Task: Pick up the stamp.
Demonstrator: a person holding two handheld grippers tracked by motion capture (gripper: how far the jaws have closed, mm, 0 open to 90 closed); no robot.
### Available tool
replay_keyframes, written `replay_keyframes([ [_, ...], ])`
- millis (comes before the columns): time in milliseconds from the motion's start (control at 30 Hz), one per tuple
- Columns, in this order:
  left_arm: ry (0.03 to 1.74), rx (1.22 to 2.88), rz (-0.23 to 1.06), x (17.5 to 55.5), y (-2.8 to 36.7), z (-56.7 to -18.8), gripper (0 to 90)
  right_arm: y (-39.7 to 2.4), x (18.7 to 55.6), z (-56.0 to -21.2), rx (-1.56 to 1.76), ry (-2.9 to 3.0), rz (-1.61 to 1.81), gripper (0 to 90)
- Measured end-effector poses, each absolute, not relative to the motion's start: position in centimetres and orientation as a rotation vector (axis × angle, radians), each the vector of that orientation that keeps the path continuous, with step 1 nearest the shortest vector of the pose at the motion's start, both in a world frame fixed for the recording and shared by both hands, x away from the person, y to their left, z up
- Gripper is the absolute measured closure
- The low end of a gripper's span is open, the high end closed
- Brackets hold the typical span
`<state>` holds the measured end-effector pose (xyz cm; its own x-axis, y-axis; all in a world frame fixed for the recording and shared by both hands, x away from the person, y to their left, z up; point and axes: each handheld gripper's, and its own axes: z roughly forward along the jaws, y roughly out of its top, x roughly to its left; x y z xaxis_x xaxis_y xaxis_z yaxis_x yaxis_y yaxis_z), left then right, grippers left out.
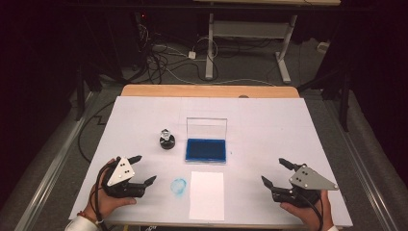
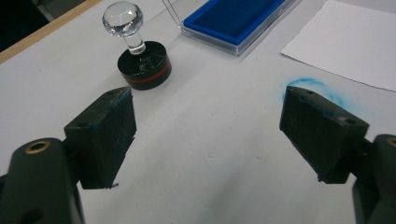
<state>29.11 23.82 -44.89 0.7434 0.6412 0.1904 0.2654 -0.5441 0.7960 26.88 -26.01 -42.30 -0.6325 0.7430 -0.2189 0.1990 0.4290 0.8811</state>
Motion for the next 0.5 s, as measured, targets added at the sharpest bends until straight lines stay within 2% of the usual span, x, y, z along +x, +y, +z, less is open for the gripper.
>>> replay_keyframes([
  [367,0.681,2.155,0.608,28.71,24.03,-44.73,17.9,-25.46,26.78,-42.14,0.769,2.085,1.163,22.9],
  [400,0.733,2.084,0.577,28.47,23.63,-45.02,17.9,-25.4,26.8,-42.15,0.763,2.087,1.161,22.8],
  [500,0.756,2.066,0.571,28.47,23.7,-45.03,17.9,-25.16,26.78,-42.19,0.758,2.092,1.158,22.4],
])
